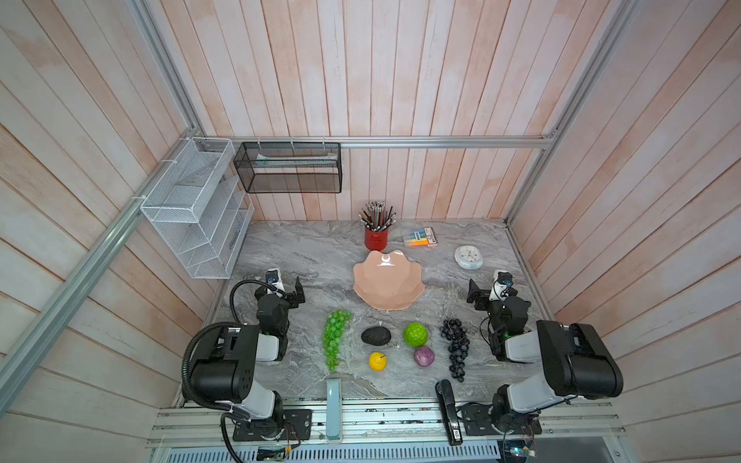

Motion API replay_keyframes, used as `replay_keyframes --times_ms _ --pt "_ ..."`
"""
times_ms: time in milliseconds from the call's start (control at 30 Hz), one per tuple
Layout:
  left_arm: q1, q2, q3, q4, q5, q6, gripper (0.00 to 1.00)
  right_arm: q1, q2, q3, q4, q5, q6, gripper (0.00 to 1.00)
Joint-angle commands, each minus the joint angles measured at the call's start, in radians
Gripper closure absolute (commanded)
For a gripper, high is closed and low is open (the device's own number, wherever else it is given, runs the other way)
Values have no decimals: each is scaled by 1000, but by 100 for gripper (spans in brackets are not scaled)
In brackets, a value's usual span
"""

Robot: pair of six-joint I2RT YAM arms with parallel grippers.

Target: Place and organize the fake fruits in the fruit bowl

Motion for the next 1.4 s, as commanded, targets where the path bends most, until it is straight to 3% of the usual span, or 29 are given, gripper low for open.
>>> replay_keyframes --times_ms 0,1300,1367 --pt "5 -5 -4 34 15 -1 0 5 -16 18 -12 10 -1 2" --pt "6 -5 -1 31 17 -2 0 4 -16 19 -12 13 -1 2" --pt "4 -11 -5 38 -11 -9 0 8 -21 18 -1 74 18 2"
